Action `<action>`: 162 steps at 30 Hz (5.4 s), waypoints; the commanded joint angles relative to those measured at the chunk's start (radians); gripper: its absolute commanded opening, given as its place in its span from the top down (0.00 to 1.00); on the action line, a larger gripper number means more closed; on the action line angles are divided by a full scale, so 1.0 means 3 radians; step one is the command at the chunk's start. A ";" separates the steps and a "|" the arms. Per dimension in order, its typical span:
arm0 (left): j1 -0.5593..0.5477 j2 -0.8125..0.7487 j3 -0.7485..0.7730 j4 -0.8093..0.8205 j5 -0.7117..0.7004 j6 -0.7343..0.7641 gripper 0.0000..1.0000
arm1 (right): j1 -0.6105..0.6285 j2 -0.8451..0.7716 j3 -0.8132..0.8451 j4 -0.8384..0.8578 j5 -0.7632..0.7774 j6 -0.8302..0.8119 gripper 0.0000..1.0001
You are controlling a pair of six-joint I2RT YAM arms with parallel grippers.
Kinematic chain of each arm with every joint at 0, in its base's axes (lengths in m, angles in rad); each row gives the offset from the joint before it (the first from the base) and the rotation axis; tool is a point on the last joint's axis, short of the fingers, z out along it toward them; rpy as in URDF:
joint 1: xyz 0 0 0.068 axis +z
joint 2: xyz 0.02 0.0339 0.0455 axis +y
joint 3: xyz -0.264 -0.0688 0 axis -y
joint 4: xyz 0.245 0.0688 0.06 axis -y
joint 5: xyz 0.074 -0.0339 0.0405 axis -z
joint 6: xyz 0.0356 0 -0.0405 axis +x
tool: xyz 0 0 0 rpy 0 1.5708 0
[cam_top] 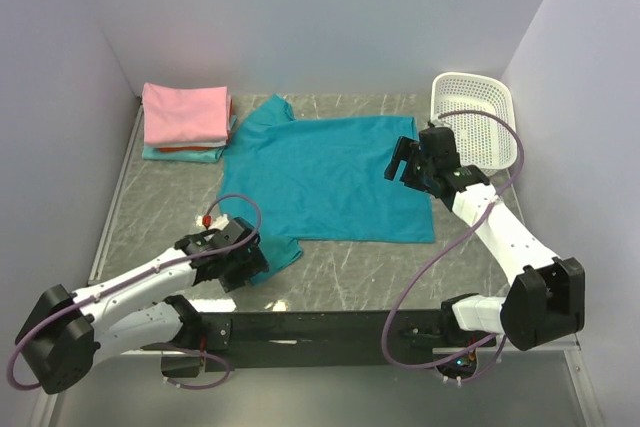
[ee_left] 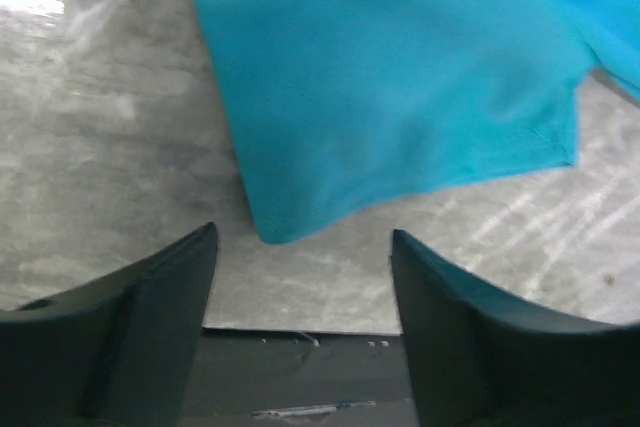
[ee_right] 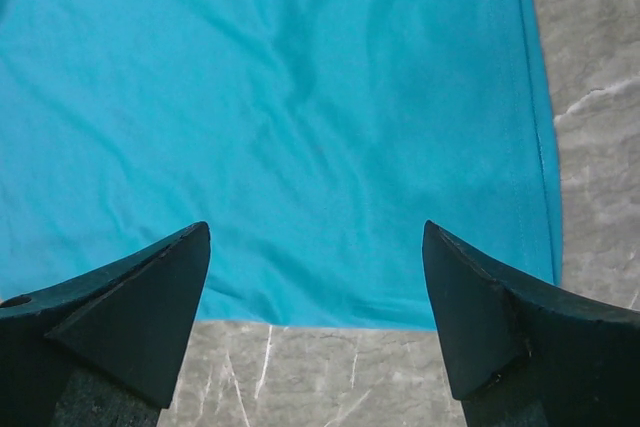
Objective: Fold and stack the t-shirts
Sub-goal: Fold the tshirt
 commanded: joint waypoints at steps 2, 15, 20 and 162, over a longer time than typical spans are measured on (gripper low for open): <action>-0.0022 0.0144 0.0026 -0.0050 -0.0171 -0.0217 0.34 | -0.0021 -0.0073 -0.0090 0.0104 0.0140 0.0057 0.07; -0.0022 0.0717 0.0047 0.0231 -0.0233 -0.0085 0.92 | -0.0088 -0.0354 -0.0468 0.0109 0.0334 0.0256 0.07; -0.0022 0.0447 0.0000 0.0104 -0.0320 -0.0028 0.99 | -0.0353 -0.0880 -0.1015 0.0155 0.0406 0.0542 0.00; 0.1737 0.3039 0.2087 0.1341 0.1112 0.1664 0.01 | -0.0206 0.1814 0.0391 0.0001 -0.0551 -0.0245 0.09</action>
